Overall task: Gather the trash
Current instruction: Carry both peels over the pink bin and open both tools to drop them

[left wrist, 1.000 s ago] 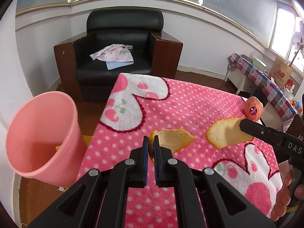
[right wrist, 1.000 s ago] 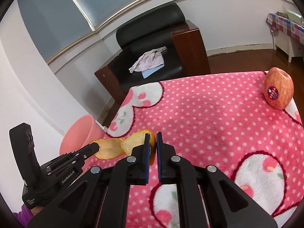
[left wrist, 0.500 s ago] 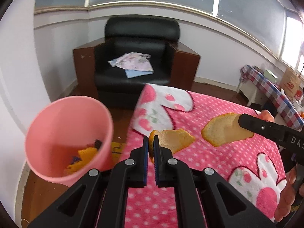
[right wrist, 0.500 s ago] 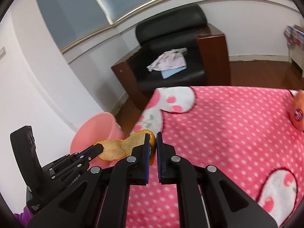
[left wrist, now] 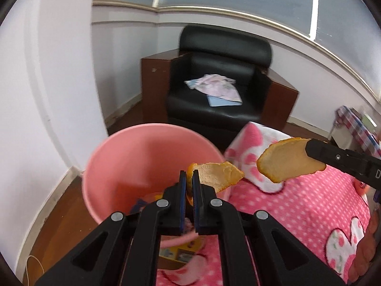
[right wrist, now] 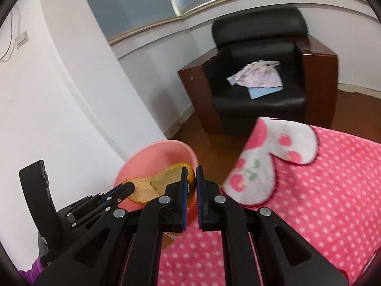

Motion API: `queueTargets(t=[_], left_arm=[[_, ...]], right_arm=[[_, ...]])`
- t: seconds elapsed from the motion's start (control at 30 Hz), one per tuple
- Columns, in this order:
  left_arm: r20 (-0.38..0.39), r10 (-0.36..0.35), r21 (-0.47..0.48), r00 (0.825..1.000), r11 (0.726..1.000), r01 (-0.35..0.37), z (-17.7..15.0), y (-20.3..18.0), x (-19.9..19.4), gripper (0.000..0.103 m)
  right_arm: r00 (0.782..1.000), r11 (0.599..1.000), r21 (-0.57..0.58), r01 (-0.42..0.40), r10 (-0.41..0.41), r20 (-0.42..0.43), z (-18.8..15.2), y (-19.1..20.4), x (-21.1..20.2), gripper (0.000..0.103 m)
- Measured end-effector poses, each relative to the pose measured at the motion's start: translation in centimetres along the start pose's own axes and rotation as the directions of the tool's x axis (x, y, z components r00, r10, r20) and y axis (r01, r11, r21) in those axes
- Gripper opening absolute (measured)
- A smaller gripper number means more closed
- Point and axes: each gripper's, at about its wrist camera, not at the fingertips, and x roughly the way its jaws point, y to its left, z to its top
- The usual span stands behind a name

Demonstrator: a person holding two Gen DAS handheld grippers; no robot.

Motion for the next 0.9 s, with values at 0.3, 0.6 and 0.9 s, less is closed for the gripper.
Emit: queueTargets(t=[0.3, 0.6, 0.9], left_arm=[[-0.036, 0.059, -0.050, 0.998, 0.997, -0.061, -0.5, 3.9, 1.5, 0.004], [-0.067, 0.077, -0.071, 0.995, 0.994, -0.082, -1.1, 5.2, 2.4, 0.006], [-0.031, 0.063, -0.060, 0.998, 0.996, -0.065, -0.9, 4.7, 1.2, 0.028]], right_arm=[[0.996, 0.999, -0.038, -0.033, 0.030, -0.084, 0.4, 2.8, 5.6, 0.007], [0.984, 0.997, -0.024, -0.079, 0.074, -0.162, -0.3, 3.6, 8.5, 0.008], [0.985, 0.993, -0.040, -0.113, 0.107, -0.133, -0.1, 4.1, 7.7, 0.029]])
